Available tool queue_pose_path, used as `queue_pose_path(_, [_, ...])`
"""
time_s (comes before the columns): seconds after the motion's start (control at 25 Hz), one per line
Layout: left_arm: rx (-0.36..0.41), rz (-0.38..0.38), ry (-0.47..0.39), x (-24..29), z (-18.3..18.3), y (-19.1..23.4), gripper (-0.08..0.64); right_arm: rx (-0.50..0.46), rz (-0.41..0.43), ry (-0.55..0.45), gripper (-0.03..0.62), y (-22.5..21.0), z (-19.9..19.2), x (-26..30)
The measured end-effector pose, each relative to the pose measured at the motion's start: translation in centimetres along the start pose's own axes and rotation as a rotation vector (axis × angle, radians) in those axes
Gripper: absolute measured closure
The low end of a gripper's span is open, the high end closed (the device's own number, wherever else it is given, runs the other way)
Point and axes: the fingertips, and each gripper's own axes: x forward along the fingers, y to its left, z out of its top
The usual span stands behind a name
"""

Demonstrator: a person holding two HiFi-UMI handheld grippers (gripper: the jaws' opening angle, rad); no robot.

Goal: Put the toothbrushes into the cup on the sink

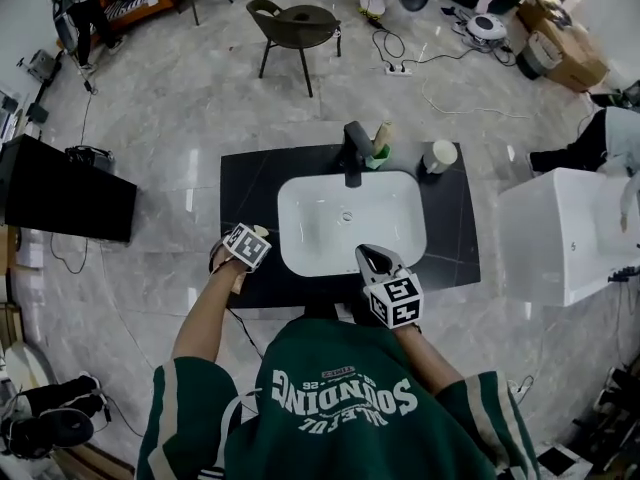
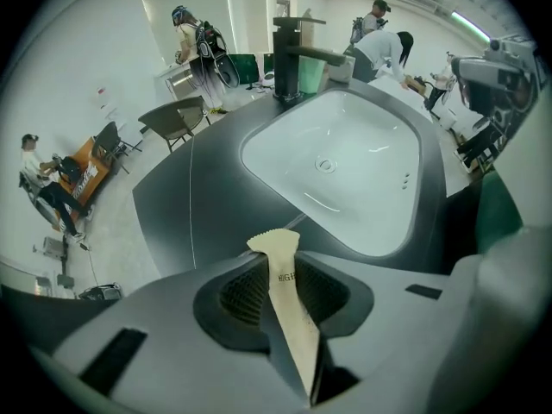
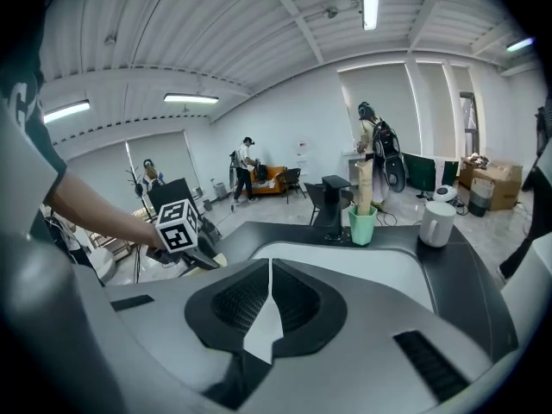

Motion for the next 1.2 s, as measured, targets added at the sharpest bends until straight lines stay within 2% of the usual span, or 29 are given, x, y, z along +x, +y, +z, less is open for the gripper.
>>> queue_pose_path(0.16, [-0.018, 0.049, -0.134, -4.5, 2.7, 1.5, 0.466, 0.008, -0.019, -0.016, 0.549, 1.0, 0.1, 0.1])
queue_pose_path(0.28, [-0.087, -0.044, -0.229, -6.2, 4.0, 0.1, 0.469, 0.011, -0.035, -0.028, 0.549, 1.8, 0.3, 0.1])
queue_pose_path(0.36, [-0.094, -0.088, -0.304, -7.1, 5.4, -0.7, 0.469, 0.012, -0.044, -0.035, 0.549, 2.1, 0.4, 0.1])
queue_pose_path(0.6, [-0.094, -0.112, -0.504, -10.6, 10.2, -2.6, 0.47, 0.02, -0.066, -0.052, 0.549, 2.0, 0.4, -0.4])
queue_pose_path(0.76, [-0.061, -0.116, -0.599, -12.6, 13.4, -4.5, 0.47, 0.036, -0.089, -0.072, 0.549, 0.7, 0.7, -1.3])
queue_pose_path(0.96, [-0.059, -0.118, -0.72, -14.6, 18.0, -7.1, 0.471, 0.052, -0.114, -0.094, 0.549, -2.2, 1.1, -2.4])
queue_pose_path(1.2, [-0.055, -0.122, -0.823, -16.4, 23.8, -10.6, 0.471, 0.038, -0.114, -0.114, 0.549, -6.2, 2.4, -4.5])
